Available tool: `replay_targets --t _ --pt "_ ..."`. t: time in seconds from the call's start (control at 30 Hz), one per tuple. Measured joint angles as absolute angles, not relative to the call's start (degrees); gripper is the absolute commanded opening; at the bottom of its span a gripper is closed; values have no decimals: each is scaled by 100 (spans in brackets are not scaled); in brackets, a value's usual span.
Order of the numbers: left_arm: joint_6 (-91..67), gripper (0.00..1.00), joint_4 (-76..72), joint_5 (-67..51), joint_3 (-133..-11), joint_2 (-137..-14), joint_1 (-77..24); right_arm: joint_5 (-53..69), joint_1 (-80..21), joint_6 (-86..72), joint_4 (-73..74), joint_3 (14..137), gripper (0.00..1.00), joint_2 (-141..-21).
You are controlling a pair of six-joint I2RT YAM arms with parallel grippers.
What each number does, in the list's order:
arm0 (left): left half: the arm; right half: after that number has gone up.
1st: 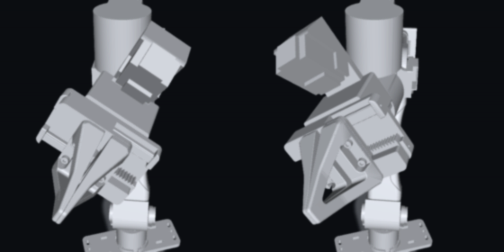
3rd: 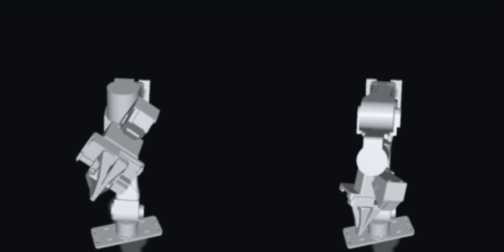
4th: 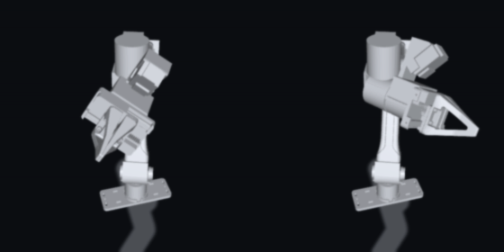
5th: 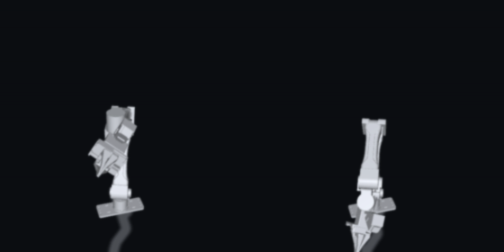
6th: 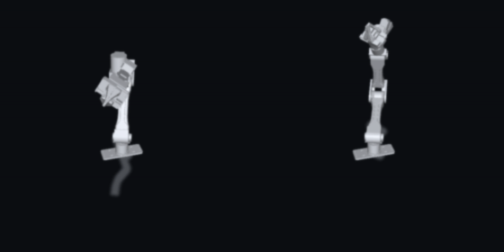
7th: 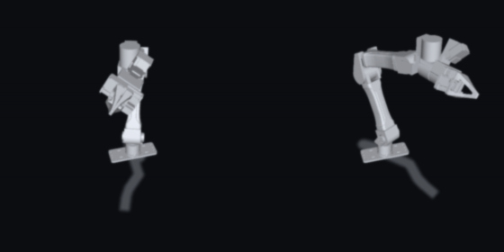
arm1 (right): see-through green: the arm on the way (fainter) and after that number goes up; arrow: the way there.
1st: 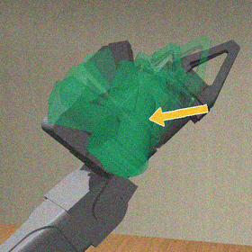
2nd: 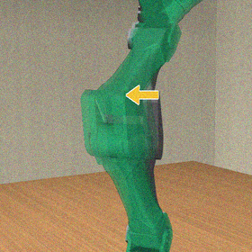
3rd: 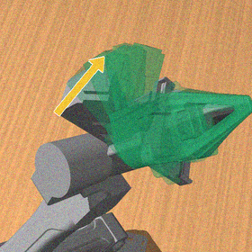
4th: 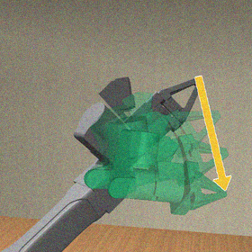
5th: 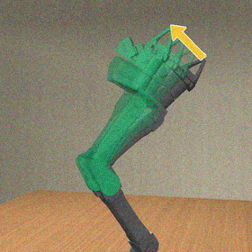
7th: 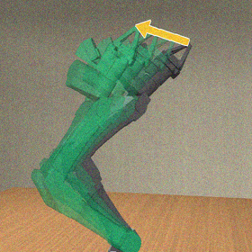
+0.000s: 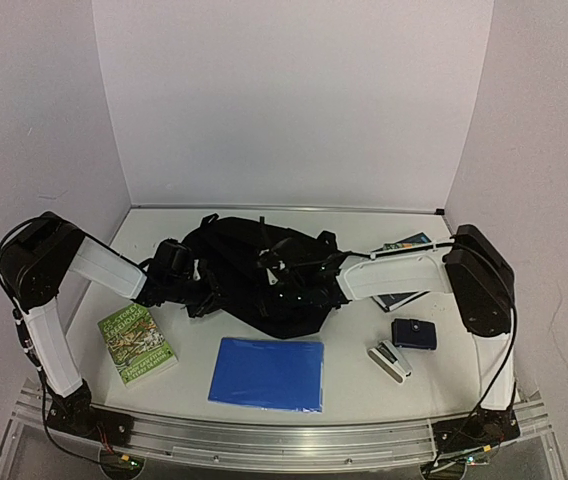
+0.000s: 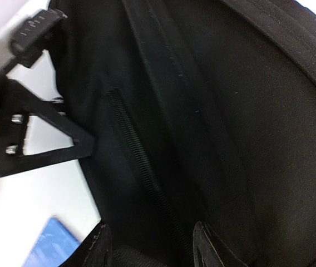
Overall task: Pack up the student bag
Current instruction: Unzip the student bag at the center of the board, then adjust the student bag at the center of the board.
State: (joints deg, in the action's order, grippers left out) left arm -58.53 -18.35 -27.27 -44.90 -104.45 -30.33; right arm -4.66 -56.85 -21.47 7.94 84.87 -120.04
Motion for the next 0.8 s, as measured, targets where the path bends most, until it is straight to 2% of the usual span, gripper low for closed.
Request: replay_targets --t 0.1,0.33,0.57,0.8 --pt "-5838 0 -1906 -2727 -4485 -10483 -3033 -601 -5647 -2011 979 8751 52 -12230" --pt "-5820 0 -2121 -2728 -4379 -10523 -3033 -834 -5591 -1872 1216 9322 54 -12703" --pt "-5643 0 -2228 -2724 -4292 -10523 -3033 -825 -5592 -1607 1363 9653 60 -13006" --pt "-5494 0 -2202 -2701 -4292 -10519 -3033 -1433 -5601 -1418 1578 9888 58 -13186"
